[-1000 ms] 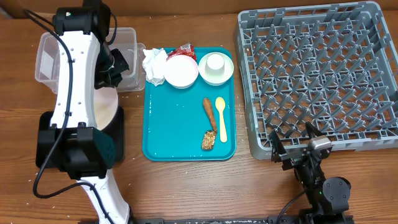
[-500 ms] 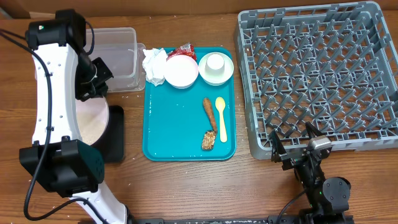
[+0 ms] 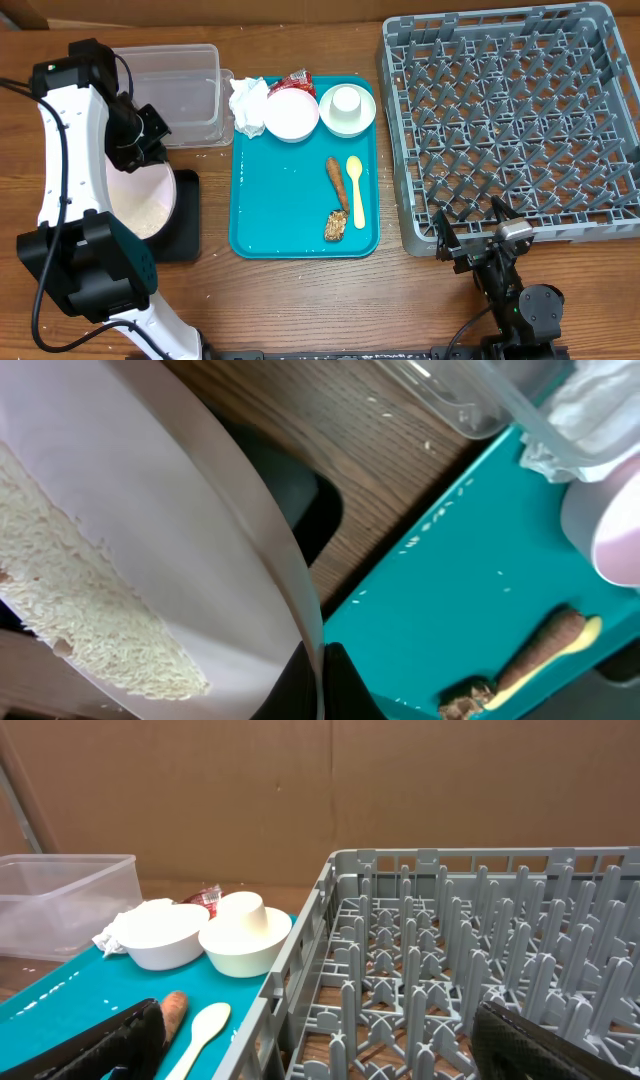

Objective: Sort waste into correct bins and load items into the dishwasher
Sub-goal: 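Tilt the plate to pour the rice onto the black tray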

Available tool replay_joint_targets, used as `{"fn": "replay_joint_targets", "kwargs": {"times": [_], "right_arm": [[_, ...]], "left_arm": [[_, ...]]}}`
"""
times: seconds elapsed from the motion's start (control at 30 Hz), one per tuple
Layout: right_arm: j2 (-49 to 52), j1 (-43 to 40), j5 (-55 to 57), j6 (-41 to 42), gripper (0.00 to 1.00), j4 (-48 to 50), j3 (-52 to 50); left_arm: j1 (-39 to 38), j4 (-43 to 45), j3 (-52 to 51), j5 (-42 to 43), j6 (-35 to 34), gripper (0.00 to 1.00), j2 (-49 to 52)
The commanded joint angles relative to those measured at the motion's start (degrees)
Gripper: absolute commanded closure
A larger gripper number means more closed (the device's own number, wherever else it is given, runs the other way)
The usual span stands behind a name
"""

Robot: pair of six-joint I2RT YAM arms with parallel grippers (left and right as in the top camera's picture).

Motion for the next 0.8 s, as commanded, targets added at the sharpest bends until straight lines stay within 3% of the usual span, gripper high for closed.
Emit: {"fn": "replay_joint_targets", "kwargs": {"times": [0.0, 0.77], "right_arm": [[-0.42, 0.13, 0.33, -0.35, 0.0, 0.24, -0.59], [-0.42, 0.13, 0.35, -0.37, 0.0, 0.24, -0.59]], "left_arm": [[1.27, 0.28, -0.31, 4.85, 3.34, 0.95, -1.99], [5.97, -0.96, -0.31, 15.52, 11.65, 0.95, -1.99]]}}
